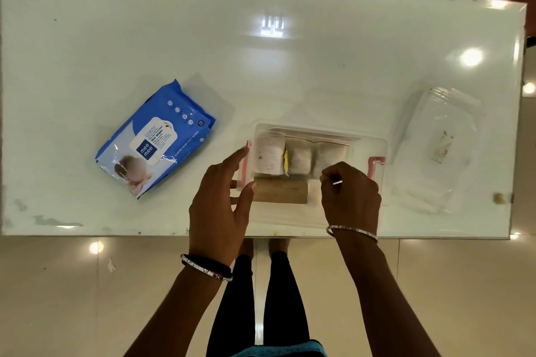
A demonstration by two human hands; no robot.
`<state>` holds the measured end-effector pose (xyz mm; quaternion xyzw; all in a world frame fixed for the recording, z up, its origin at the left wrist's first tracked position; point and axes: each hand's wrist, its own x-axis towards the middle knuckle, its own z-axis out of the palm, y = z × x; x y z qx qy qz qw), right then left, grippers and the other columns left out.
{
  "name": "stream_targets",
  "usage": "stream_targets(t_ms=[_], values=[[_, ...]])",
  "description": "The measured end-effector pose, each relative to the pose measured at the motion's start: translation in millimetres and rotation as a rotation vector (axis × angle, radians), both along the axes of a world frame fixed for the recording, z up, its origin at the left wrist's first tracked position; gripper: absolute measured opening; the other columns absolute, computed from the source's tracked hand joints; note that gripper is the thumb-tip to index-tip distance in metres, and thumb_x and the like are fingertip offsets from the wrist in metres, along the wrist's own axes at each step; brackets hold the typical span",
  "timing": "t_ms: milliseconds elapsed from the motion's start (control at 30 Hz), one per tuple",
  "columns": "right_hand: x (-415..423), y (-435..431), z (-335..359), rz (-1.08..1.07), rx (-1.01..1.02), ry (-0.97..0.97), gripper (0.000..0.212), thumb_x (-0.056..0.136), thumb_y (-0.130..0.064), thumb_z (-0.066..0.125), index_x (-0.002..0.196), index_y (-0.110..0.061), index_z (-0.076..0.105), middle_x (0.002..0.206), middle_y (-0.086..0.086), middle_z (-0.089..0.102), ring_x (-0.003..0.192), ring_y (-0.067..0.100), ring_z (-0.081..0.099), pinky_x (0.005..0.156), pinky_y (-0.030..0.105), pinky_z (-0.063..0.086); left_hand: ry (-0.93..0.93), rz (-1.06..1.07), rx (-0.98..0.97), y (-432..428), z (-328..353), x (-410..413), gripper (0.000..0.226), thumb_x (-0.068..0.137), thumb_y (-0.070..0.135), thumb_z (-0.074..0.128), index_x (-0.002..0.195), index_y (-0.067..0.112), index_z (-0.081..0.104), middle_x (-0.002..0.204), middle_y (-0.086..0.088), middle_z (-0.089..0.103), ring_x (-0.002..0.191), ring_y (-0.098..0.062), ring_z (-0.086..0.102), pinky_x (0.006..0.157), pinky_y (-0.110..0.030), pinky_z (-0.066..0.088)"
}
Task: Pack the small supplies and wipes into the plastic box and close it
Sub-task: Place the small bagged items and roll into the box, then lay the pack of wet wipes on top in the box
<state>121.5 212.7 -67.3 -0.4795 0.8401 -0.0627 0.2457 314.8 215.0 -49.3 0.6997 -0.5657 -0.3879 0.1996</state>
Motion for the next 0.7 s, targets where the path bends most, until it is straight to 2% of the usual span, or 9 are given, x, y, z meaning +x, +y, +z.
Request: stream_targets(t_ms=[67, 167, 300, 367, 433, 567, 600, 667, 700], values=[[12.0, 1.0, 12.9, 0.05, -0.146, -0.069, 0.007, 0.085, -0.014, 0.066, 0.086, -0.019, 0.07, 0.077, -0.005, 0.073, 0.065, 0.009, 0.064, 0.058, 0.017, 0.047, 0.026, 0.055, 0.005, 0.5, 2.3, 7.5, 0.049, 0.09, 0.035, 0.06, 0.136, 0.033, 0.044, 0.118, 0.011, 0.056, 0.089, 0.001, 0.061, 0.067, -0.013, 0.053], [36.8, -0.4, 26.8, 0.142, -0.275, -0.208, 0.005, 0.086, -0.014, 0.066, 0.089, -0.017, 0.07, 0.078, -0.005, 0.072, 0.069, 0.01, 0.068, 0.063, 0.029, 0.057, 0.07, 0.182, 0.001, 0.6, 2.1, 20.8, 0.042, 0.088, 0.031, 0.062, 0.129, 0.026, 0.052, 0.114, 0.008, 0.061, 0.09, 0.005, 0.061, 0.069, -0.013, 0.051], [77.5, -18.3, 33.6, 0.314, -0.423, -0.227, 0.007, 0.088, -0.016, 0.066, 0.093, -0.017, 0.071, 0.078, -0.005, 0.072, 0.068, 0.01, 0.067, 0.059, 0.029, 0.054, 0.117, 0.498, -0.001, -0.6, -4.2, 50.3, 0.029, 0.087, 0.023, 0.065, 0.115, 0.022, 0.059, 0.104, 0.006, 0.064, 0.084, 0.009, 0.062, 0.064, -0.004, 0.047], [100.1, -34.0, 31.8, 0.373, -0.48, -0.267, 0.008, 0.088, -0.016, 0.065, 0.093, -0.015, 0.071, 0.077, -0.003, 0.071, 0.068, 0.014, 0.066, 0.059, 0.033, 0.055, 0.125, 0.68, 0.0, 1.0, -10.4, 71.2, 0.027, 0.085, 0.015, 0.067, 0.112, 0.016, 0.061, 0.105, 0.001, 0.066, 0.083, 0.002, 0.063, 0.067, -0.006, 0.048], [120.4, -51.6, 26.7, 0.425, -0.514, -0.265, 0.008, 0.087, -0.014, 0.065, 0.093, -0.013, 0.071, 0.076, -0.001, 0.07, 0.069, 0.016, 0.064, 0.06, 0.033, 0.053, 0.116, 0.822, 0.033, 3.5, -18.0, 90.6, 0.027, 0.084, 0.013, 0.067, 0.11, 0.013, 0.059, 0.11, -0.005, 0.066, 0.086, -0.011, 0.063, 0.075, -0.018, 0.051], [155.1, -84.5, 6.7, 0.505, -0.402, -0.266, 0.016, 0.089, -0.015, 0.059, 0.102, -0.012, 0.067, 0.091, 0.001, 0.07, 0.087, 0.021, 0.062, 0.072, 0.034, 0.052, 0.106, 0.993, 0.169, 4.2, -38.8, 127.4, 0.041, 0.082, 0.023, 0.071, 0.117, 0.013, 0.054, 0.12, -0.005, 0.06, 0.092, -0.016, 0.056, 0.066, -0.011, 0.037], [162.4, -91.0, -1.0, 0.49, -0.333, -0.281, 0.021, 0.089, -0.016, 0.059, 0.109, -0.012, 0.065, 0.1, 0.003, 0.069, 0.095, 0.023, 0.061, 0.079, 0.034, 0.051, 0.139, 1.029, 0.217, 3.5, -44.8, 135.6, 0.045, 0.081, 0.025, 0.071, 0.121, 0.013, 0.052, 0.123, -0.005, 0.059, 0.094, -0.017, 0.056, 0.072, -0.015, 0.04], [173.9, -102.1, -16.5, 0.406, -0.156, -0.313, 0.037, 0.089, -0.022, 0.062, 0.124, -0.011, 0.057, 0.12, 0.008, 0.062, 0.111, 0.026, 0.057, 0.091, 0.034, 0.048, 0.244, 1.085, 0.326, -0.1, -58.3, 149.4, 0.05, 0.081, 0.025, 0.07, 0.125, 0.013, 0.05, 0.127, -0.008, 0.057, 0.106, -0.026, 0.058, 0.093, -0.035, 0.048], [179.1, -106.8, -23.4, 0.354, -0.059, -0.317, 0.044, 0.09, -0.026, 0.062, 0.131, -0.011, 0.052, 0.128, 0.01, 0.058, 0.117, 0.027, 0.055, 0.096, 0.036, 0.046, 0.304, 1.104, 0.361, -2.8, -63.7, 155.4, 0.05, 0.081, 0.024, 0.069, 0.126, 0.013, 0.05, 0.128, -0.01, 0.057, 0.113, -0.03, 0.057, 0.099, -0.043, 0.046]])
